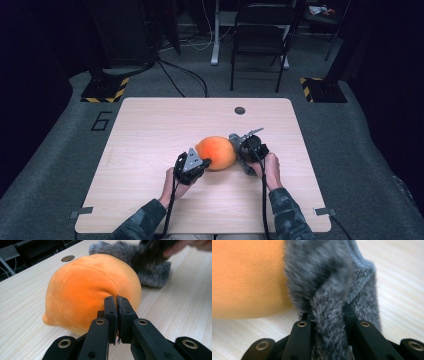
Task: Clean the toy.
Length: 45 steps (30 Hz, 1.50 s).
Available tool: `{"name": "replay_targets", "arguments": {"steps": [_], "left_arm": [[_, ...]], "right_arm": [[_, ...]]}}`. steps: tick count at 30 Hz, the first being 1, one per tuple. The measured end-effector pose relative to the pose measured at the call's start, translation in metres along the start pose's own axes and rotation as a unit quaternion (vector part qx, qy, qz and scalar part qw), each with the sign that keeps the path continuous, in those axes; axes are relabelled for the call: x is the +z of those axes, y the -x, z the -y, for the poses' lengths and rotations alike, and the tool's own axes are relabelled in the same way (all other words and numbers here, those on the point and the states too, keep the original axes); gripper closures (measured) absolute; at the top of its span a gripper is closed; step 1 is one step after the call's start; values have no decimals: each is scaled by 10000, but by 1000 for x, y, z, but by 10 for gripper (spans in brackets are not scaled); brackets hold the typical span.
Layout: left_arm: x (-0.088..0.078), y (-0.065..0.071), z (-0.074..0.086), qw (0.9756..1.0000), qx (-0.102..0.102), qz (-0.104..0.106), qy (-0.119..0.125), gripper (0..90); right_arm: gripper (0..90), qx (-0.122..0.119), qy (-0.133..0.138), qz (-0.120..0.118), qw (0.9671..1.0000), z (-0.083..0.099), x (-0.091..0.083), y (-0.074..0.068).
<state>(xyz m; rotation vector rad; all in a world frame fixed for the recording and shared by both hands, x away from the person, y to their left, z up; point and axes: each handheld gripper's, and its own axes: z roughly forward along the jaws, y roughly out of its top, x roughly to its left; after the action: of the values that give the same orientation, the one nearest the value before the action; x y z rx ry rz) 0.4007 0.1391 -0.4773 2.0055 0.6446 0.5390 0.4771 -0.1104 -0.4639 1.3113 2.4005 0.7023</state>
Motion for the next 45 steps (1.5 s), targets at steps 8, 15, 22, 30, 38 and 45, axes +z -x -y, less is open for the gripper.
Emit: {"name": "replay_targets", "arguments": {"steps": [8, 15, 22, 30, 38, 45], "left_arm": [[1, 2, 0, 9999, 80, 81, -6, 870], [2, 2, 1, 9998, 143, 116, -58, 869], [2, 2, 1, 9999, 130, 101, -27, 869], [2, 1, 2, 9999, 81, 66, -30, 868], [2, 1, 2, 9999, 53, 82, -29, 869], [2, 0, 2, 10000, 48, 73, -27, 867]], "right_arm": [[754, -366, 899, -218, 9950, -22, -50, -25], [753, -1118, 809, -258, 9901, -27, -44, -71], [753, -867, 719, -212, 9934, -23, -37, -52], [753, -426, 458, -66, 9980, -14, -22, -24], [755, -94, -11, -31, 10000, 3, 9, -5], [753, 18, -116, 16, 9999, 3, 5, -1]]}}
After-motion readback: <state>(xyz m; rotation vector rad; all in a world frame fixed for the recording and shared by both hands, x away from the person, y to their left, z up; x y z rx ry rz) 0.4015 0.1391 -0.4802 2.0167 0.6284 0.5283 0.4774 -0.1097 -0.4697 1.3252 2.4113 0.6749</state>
